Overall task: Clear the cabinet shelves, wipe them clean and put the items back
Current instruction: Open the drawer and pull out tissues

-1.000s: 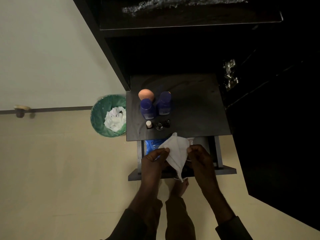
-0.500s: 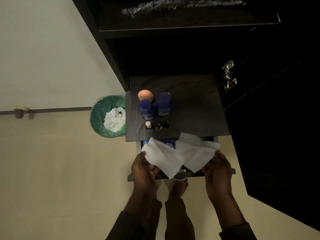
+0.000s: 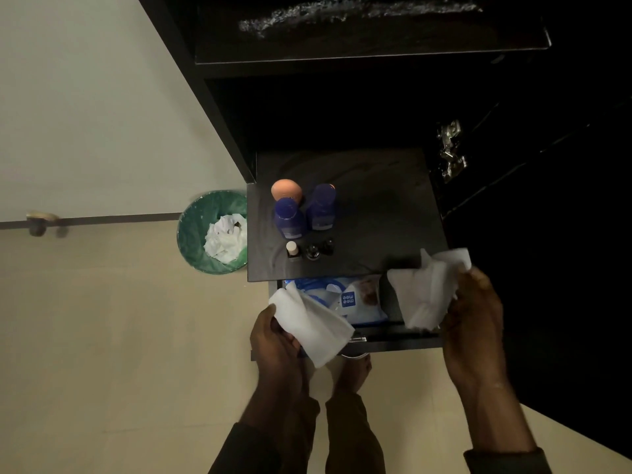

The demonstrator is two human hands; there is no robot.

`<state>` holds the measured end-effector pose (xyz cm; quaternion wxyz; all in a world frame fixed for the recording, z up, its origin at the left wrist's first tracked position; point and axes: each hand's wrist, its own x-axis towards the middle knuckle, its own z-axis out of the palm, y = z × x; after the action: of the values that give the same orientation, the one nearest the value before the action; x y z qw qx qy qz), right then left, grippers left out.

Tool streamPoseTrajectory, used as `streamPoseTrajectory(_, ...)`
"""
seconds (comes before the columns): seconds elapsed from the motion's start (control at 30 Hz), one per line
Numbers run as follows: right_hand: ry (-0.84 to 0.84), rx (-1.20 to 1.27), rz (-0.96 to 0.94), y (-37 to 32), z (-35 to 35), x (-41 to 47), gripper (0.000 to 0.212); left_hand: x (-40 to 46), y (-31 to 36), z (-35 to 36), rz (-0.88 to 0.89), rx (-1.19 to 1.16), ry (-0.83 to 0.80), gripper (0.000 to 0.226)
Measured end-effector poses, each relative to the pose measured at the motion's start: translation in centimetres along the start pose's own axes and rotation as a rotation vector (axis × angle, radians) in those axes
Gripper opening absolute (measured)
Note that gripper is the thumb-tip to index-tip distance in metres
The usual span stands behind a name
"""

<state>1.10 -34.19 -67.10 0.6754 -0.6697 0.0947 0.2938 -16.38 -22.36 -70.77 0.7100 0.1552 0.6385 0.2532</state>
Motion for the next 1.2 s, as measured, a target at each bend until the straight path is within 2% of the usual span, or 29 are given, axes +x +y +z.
streamPoseTrajectory(0.07,-0.05,-0.105,-0.067,-1.5,1.0,0.9,0.045,-0.1,0.0,0.2,-0.003,0.02,-0.008,0.022)
streamPoseTrajectory(0.17,-0.179,-0.131,-0.133,-2.9,2.4,3.2,0.048,-0.4,0.0,0.5,-0.03,0.038,-0.052,0.028)
streamPoseTrajectory(0.23,-0.18,-0.227,-0.14,-2.3,3.1,5.3,0.049,-0.5,0.0,0.7,-0.045,0.062,-0.079,0.027)
streamPoseTrajectory(0.3,-0.113,-0.453,-0.176,-1.4,3.5,6.8,0.046,-0.5,-0.4,0.7,-0.043,0.133,-0.113,0.03)
streamPoseTrajectory(0.4,0.036,-0.94,-0.329,0.0,2.7,6.5,0.038,-0.3,-0.9,0.4,-0.017,0.263,-0.172,0.04)
streamPoseTrajectory(0.47,0.119,-0.879,-0.423,0.8,1.7,5.0,0.029,0.0,-0.9,0.2,-0.038,0.289,-0.231,0.047)
streamPoseTrajectory(0.5,0.064,-0.704,-0.358,0.9,1.4,4.0,0.021,0.1,-0.8,0.1,-0.063,0.289,-0.27,0.049)
streamPoseTrajectory(0.57,-0.17,-0.311,-0.028,1.6,1.4,2.1,0.02,0.0,-0.4,0.1,-0.154,0.271,-0.389,0.055)
streamPoseTrajectory(0.67,-0.392,-0.511,0.495,3.0,1.8,0.2,0.032,-1.0,0.6,0.7,-0.33,0.24,-0.556,0.058)
streamPoseTrajectory(0.77,-0.473,-0.298,0.691,4.4,1.7,-1.2,0.041,-1.3,1.1,1.1,-0.341,0.302,-0.626,0.059)
streamPoseTrajectory(0.87,-0.501,-0.172,0.688,5.0,0.8,-0.8,0.046,-0.2,1.0,0.8,-0.207,0.464,-0.538,0.063)
streamPoseTrajectory(1.0,-0.549,-0.394,0.527,4.9,0.1,-0.1,0.047,0.8,0.2,0.0,-0.002,0.515,-0.411,0.058)
streamPoseTrajectory(1.2,-0.449,-0.532,0.292,5.0,0.6,0.0,0.026,1.2,0.1,-0.9,0.045,0.642,-0.602,0.052)
